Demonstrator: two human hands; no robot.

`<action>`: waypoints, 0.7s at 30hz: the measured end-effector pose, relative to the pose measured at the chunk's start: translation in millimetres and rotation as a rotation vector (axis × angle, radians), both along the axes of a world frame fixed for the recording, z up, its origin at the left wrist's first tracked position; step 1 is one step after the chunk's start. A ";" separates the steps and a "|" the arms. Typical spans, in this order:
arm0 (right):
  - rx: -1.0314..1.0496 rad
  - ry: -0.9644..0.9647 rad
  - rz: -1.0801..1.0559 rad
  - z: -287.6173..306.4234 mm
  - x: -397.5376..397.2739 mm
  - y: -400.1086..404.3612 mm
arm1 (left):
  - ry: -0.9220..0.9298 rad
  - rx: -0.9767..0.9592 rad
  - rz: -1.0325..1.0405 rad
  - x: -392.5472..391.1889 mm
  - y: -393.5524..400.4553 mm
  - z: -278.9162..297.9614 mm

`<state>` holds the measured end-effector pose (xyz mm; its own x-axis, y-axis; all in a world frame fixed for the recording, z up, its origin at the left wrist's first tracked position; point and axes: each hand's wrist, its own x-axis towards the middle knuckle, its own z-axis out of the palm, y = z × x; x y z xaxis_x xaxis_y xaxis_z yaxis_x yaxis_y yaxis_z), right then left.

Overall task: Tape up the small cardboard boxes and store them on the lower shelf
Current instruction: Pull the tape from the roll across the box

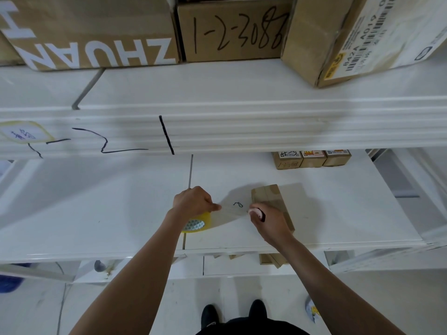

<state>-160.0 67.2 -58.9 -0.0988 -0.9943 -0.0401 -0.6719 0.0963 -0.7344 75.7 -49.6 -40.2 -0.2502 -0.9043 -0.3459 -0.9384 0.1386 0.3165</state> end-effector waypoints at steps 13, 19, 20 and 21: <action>-0.002 -0.020 0.055 8.9 -2.8 3.1 | -0.015 -0.010 -0.007 -1.7 -4.2 -2.0; 0.011 -0.031 0.075 11.3 -4.1 5.0 | -0.021 -0.011 -0.012 -2.4 -5.3 -3.5; 0.009 -0.029 0.081 11.7 -4.0 5.2 | -0.022 -0.012 -0.012 -2.3 -5.4 -3.8; 0.008 -0.028 0.085 12.0 -3.9 5.4 | -0.023 -0.013 -0.011 -2.1 -5.5 -4.2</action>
